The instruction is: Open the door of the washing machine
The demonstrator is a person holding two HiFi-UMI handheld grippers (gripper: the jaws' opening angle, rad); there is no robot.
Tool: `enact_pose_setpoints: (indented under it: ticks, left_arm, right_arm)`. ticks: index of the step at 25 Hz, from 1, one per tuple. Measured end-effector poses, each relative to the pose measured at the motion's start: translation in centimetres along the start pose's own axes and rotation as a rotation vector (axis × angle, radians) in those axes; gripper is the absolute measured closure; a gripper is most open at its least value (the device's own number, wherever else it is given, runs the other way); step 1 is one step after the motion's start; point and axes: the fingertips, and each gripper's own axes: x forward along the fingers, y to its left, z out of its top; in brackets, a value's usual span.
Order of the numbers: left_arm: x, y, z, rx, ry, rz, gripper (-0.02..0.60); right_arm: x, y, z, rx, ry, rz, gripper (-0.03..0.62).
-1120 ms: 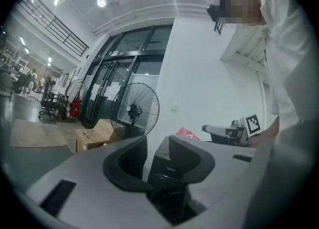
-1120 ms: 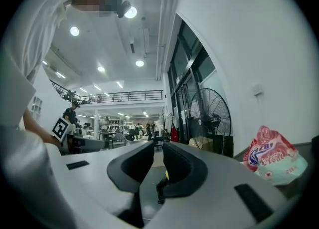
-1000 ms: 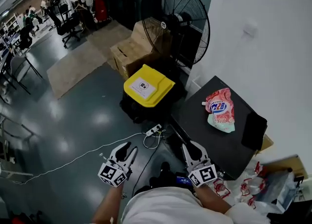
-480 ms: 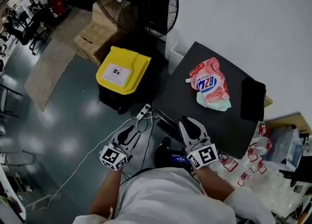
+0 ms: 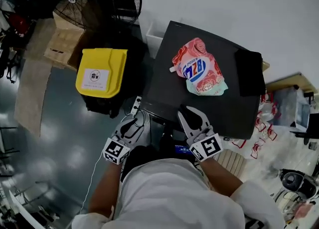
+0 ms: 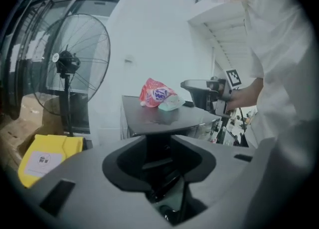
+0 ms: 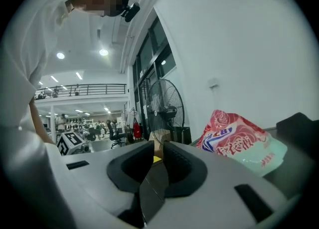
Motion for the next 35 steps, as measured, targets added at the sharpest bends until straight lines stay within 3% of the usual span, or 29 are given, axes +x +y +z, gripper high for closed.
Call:
enact_pose_setpoints:
  ticks: [5, 10, 13, 22, 35]
  left_arm:
    - [2.3, -0.2, -1.7, 0.046, 0.064, -0.178, 0.428]
    - [3.4, -0.6, -5.2, 0.161, 0.164, -0.41, 0.425]
    - [4.0, -0.1, -7.7, 0.201, 0.218, -0.509, 0.422]
    - [6.5, -0.5, -12.7, 0.235, 0.295, -0.632, 0.422]
    - [11.9, -3.1, -21.8, 0.311, 0.421, -0.625, 0.413]
  right_arm:
    - [-2.0, -0.1, -0.1, -0.002, -0.009, -0.148, 0.52]
    - [-5.3, 0.9, 0.1, -0.003, -0.044, -0.401, 0.52]
    - [-7.8, 2.6, -0.1, -0.002, -0.073, -0.553, 0.52]
    - [-15.1, 8.1, -3.8, 0.042, -0.013, -0.868, 0.52]
    - [-20.6, 9.9, -8.6, 0.109, 0.024, -1.026, 0.52]
